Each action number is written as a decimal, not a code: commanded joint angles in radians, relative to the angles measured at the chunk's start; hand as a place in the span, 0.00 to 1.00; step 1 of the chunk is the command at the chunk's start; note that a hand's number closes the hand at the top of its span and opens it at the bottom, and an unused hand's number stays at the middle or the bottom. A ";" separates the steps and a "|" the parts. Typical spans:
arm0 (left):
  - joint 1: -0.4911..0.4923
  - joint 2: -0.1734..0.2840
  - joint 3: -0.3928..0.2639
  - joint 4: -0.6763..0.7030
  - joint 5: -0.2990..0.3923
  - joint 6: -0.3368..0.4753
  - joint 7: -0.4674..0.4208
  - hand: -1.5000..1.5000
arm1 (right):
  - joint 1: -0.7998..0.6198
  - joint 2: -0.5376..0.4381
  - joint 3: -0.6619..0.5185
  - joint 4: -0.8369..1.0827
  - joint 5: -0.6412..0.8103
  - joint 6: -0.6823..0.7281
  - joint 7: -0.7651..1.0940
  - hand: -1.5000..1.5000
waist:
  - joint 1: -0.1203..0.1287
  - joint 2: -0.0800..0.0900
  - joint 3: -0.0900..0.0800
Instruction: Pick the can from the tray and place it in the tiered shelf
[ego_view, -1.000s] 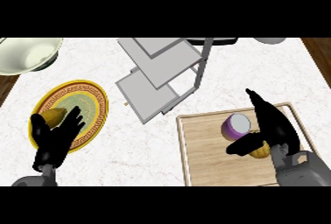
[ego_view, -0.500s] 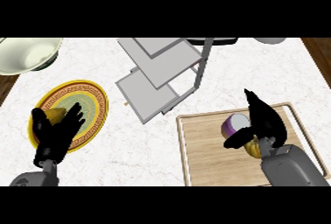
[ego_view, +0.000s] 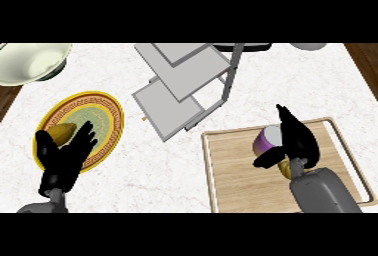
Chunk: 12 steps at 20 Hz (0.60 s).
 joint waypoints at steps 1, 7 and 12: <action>-0.024 -0.023 0.007 0.021 -0.033 0.013 0.009 0.50 | -0.010 0.062 -0.027 0.089 0.052 -0.048 -0.089 0.00 | -0.001 0.001 -0.001; -0.029 0.007 0.015 0.004 -0.021 -0.016 0.030 0.50 | -0.071 -0.033 0.071 0.137 0.013 0.248 -0.146 1.00 | 0.009 0.003 -0.002; -0.051 -0.002 0.039 0.038 -0.024 -0.032 0.016 0.50 | -0.044 0.096 0.010 0.133 0.012 0.109 -0.208 1.00 | -0.002 0.001 -0.001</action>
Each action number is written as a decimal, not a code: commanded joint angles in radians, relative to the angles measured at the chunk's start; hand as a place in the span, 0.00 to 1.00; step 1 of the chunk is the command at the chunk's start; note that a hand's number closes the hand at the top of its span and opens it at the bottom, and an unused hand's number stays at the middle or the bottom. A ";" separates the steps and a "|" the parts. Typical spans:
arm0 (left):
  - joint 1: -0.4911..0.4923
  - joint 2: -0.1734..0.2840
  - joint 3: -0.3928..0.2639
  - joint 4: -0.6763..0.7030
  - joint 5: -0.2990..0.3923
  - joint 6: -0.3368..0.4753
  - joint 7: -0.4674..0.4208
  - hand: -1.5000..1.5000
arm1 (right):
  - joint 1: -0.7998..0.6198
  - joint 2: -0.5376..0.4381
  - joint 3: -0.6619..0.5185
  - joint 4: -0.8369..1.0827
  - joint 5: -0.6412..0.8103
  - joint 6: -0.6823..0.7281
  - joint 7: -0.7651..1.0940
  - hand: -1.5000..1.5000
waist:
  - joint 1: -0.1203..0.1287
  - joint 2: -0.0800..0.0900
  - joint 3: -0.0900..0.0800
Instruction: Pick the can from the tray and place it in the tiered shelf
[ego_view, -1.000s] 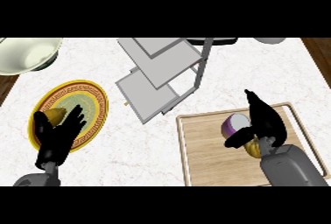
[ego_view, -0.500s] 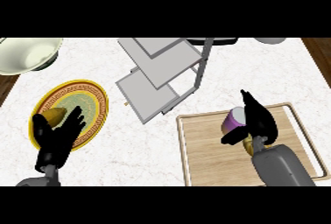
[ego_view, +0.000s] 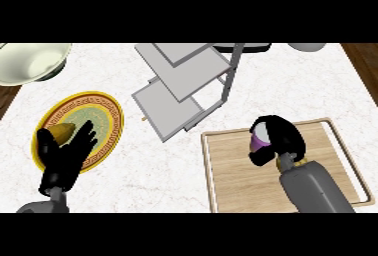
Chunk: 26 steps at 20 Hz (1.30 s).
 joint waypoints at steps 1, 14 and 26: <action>-0.017 -0.012 0.004 0.029 -0.029 0.013 -0.012 0.50 | -0.054 0.055 -0.023 0.111 0.006 -0.020 -0.082 1.00 | 0.003 0.009 0.008; -0.072 -0.018 -0.057 0.008 -0.027 -0.044 0.025 0.50 | -0.306 0.217 0.113 0.120 0.124 -0.475 0.528 1.00 | 0.153 0.026 0.004; -0.109 -0.033 -0.076 0.043 -0.048 -0.033 0.037 0.50 | -0.678 0.218 0.100 0.250 0.425 -0.503 0.751 1.00 | 0.152 -0.003 -0.005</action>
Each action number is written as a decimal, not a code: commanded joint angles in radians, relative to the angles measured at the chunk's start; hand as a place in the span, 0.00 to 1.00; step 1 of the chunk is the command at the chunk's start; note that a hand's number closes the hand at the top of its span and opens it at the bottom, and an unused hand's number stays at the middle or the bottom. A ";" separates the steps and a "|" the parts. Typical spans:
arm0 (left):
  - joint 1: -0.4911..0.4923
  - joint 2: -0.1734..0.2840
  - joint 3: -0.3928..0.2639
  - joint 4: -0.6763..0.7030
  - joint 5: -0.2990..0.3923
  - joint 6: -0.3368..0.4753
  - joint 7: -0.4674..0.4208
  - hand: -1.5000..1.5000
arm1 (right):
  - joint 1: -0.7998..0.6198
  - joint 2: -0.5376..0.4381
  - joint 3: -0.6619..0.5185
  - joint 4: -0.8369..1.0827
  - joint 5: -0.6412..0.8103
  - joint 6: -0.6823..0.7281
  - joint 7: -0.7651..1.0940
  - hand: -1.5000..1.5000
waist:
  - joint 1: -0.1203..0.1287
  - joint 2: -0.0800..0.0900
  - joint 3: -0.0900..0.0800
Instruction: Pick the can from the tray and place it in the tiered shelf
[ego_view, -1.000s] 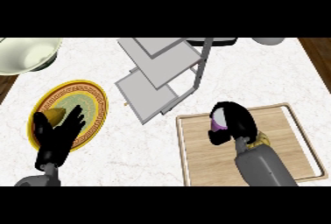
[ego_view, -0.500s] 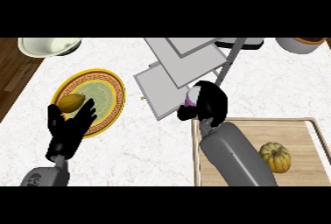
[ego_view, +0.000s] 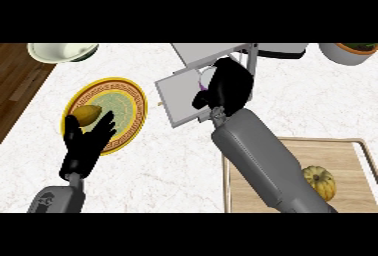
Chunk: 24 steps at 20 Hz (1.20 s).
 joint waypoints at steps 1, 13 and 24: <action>0.006 -0.008 -0.017 0.014 -0.009 -0.003 0.006 0.50 | -0.179 0.005 -0.016 0.020 0.105 -0.036 0.259 1.00 | 0.007 -0.027 -0.008; -0.011 -0.012 0.002 0.028 -0.007 0.015 0.003 0.50 | -0.494 0.005 -0.199 0.165 0.288 0.086 0.316 1.00 | -0.033 -0.029 -0.005; -0.016 -0.018 0.018 0.036 -0.006 0.035 -0.003 0.50 | -0.709 0.006 -0.395 0.319 0.405 0.150 0.316 1.00 | -0.048 -0.017 -0.002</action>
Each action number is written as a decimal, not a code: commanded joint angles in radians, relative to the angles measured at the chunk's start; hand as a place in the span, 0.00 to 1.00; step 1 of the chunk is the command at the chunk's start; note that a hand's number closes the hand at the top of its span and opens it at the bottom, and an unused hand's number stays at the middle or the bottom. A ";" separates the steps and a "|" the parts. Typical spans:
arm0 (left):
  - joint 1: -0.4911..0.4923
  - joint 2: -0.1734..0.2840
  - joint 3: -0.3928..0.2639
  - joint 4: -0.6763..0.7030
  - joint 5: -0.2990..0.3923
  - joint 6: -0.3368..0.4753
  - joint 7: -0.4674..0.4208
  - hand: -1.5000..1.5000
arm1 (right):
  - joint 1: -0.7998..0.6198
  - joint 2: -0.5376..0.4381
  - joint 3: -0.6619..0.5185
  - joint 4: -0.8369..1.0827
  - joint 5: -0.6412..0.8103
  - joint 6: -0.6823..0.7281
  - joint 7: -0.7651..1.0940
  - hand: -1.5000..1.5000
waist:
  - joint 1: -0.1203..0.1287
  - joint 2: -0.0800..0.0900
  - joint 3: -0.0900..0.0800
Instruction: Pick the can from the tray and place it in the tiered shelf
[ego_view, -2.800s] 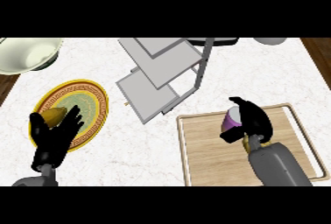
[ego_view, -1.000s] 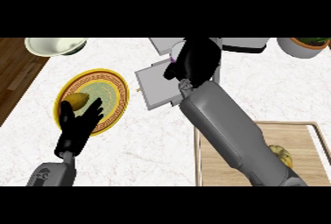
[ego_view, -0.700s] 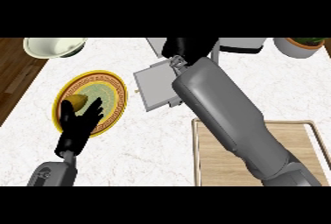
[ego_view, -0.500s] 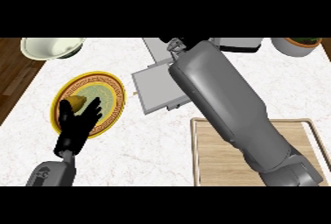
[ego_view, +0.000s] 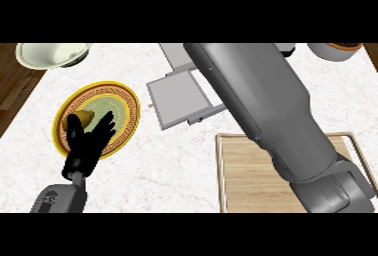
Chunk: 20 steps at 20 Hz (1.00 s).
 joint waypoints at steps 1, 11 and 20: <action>0.020 0.011 0.003 -0.008 0.003 -0.012 -0.009 0.50 | -0.115 0.000 -0.081 0.063 0.043 0.040 0.240 1.00 | 0.003 -0.005 0.002; 0.038 -0.004 0.004 -0.001 0.000 -0.004 -0.030 0.50 | -0.191 -0.001 -0.174 0.213 0.024 0.039 0.240 1.00 | -0.024 0.001 0.004; 0.017 0.003 0.030 -0.010 0.008 0.011 -0.019 0.50 | -0.179 -0.001 -0.179 0.317 0.054 -0.045 0.240 1.00 | -0.037 0.005 0.006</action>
